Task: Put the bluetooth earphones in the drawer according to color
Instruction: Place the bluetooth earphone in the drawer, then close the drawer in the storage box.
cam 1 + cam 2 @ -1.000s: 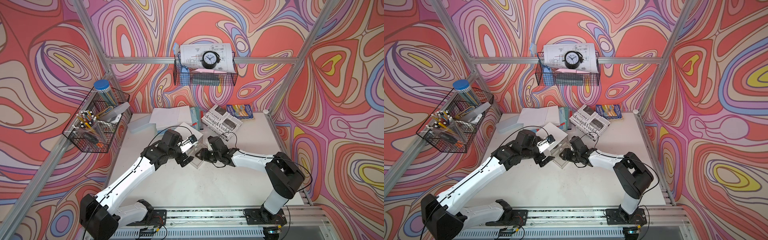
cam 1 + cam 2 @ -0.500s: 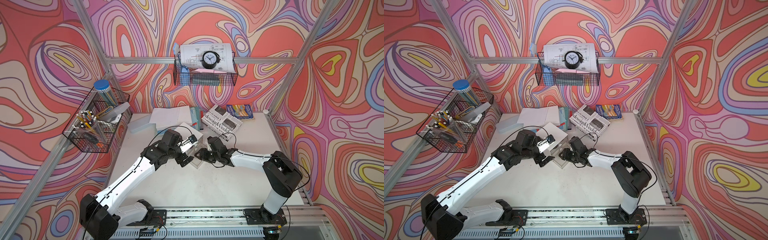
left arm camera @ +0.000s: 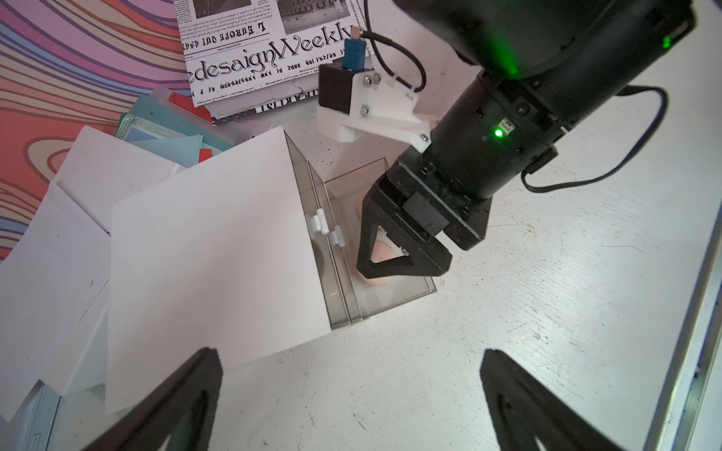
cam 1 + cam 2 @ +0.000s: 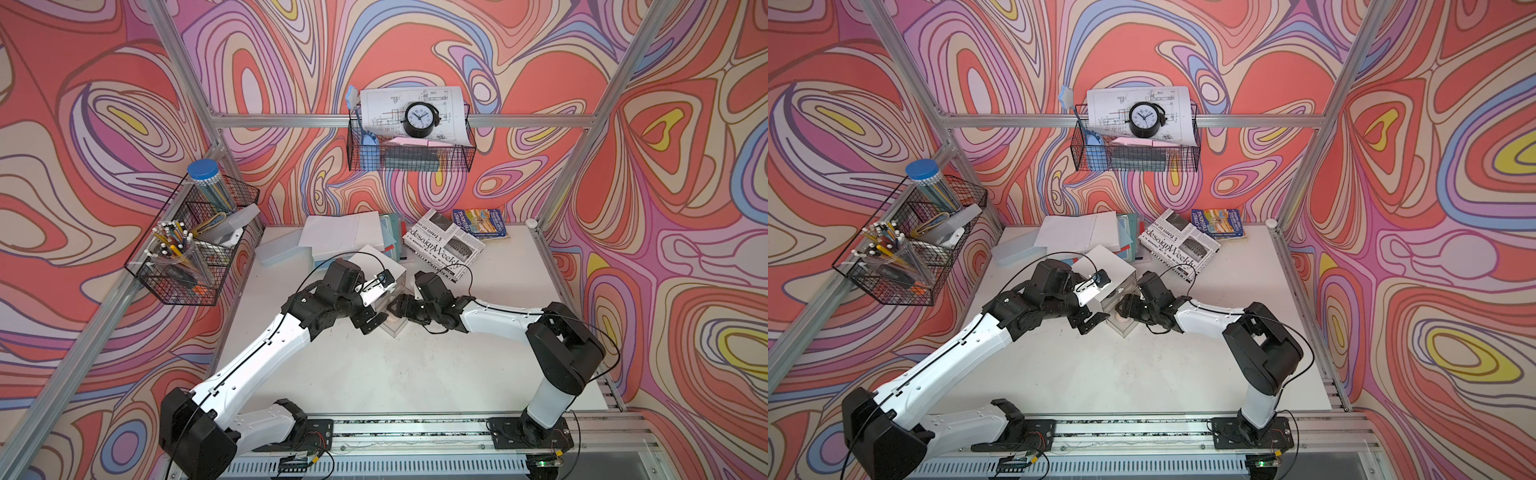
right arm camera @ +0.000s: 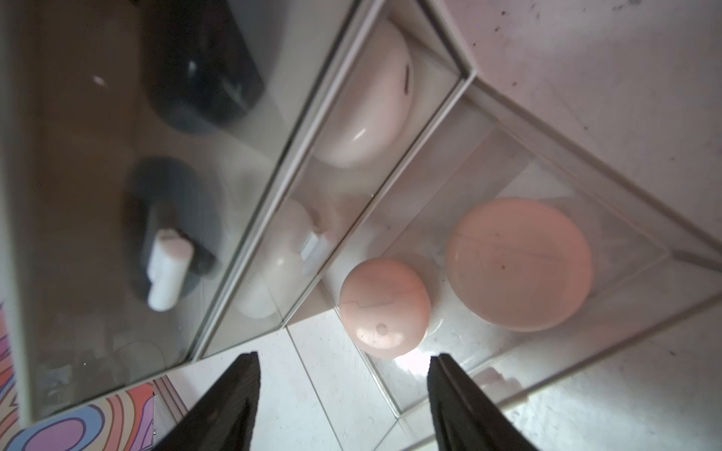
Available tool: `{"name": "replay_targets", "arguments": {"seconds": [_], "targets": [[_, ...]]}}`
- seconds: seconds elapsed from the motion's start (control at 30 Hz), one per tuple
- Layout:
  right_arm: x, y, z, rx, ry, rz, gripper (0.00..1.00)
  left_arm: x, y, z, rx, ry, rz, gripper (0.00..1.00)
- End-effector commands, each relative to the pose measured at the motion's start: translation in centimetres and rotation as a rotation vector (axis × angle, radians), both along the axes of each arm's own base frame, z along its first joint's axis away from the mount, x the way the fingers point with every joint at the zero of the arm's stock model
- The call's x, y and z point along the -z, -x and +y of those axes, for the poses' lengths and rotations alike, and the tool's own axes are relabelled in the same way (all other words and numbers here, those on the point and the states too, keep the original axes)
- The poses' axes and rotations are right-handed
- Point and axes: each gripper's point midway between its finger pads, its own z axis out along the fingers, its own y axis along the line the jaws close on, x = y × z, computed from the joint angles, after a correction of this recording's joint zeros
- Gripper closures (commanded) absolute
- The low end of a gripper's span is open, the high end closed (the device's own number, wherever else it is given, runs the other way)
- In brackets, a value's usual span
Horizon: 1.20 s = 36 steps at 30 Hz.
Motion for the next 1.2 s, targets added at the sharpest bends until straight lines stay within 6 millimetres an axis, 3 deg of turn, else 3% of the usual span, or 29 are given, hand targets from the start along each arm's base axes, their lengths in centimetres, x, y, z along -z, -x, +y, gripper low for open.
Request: {"name": "replay_targets", "arguments": {"seconds": [0.0,0.2,0.3,0.4,0.53,0.7,0.93,1.17], "targets": [[0.2,-0.1,0.2,-0.006,0.020,-0.001,0.26,0.2,0.3,-0.1,0.003,0.015,0.017,0.02],[-1.4,-0.1,-0.9,0.021,0.030,-0.056,0.28,0.1,0.4,0.0,0.004,0.009,0.012,0.01],[-2.3,0.0,-2.4,0.056,0.067,-0.095,0.37,0.3,0.3,0.2,-0.002,0.002,0.008,0.01],[-3.3,0.2,-3.4,0.073,0.093,-0.130,0.60,0.5,0.4,0.0,0.003,-0.005,0.010,0.02],[-3.4,0.8,-4.6,0.097,0.119,-0.123,1.00,0.9,1.0,-0.7,0.032,-0.010,0.004,0.01],[-0.9,2.3,-5.9,0.136,0.128,-0.026,1.00,1.9,1.8,-1.8,0.077,-0.035,0.024,0.01],[2.6,4.0,-5.8,0.187,0.053,0.119,1.00,2.2,2.4,-3.1,0.124,-0.008,0.059,0.01],[3.1,3.1,-5.3,0.187,0.068,0.109,1.00,1.7,2.7,-3.4,0.133,-0.008,0.063,0.01]]}}
